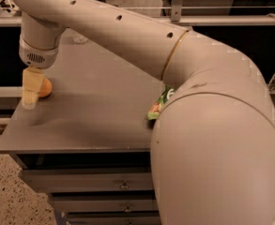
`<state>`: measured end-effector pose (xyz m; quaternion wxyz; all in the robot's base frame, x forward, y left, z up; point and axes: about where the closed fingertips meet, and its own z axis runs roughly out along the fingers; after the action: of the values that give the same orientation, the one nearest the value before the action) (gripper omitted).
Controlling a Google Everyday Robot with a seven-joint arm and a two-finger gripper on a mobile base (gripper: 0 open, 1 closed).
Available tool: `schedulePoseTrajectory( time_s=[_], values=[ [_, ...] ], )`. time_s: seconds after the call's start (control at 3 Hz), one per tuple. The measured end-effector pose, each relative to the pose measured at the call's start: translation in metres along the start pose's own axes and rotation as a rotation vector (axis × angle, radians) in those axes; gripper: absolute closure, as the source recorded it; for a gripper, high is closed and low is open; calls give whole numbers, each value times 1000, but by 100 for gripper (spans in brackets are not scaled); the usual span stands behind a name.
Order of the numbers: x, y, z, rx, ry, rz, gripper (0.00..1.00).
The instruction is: Move orange near green rice chip bag
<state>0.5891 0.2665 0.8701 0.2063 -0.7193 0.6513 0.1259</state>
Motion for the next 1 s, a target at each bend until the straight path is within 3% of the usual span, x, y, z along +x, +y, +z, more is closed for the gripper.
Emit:
schedulePoseTrajectory(
  time_s=[0.67, 1.0],
  values=[
    [12, -6, 16, -7, 64, 14, 30],
    [16, -7, 17, -7, 75, 25, 54]
  ],
)
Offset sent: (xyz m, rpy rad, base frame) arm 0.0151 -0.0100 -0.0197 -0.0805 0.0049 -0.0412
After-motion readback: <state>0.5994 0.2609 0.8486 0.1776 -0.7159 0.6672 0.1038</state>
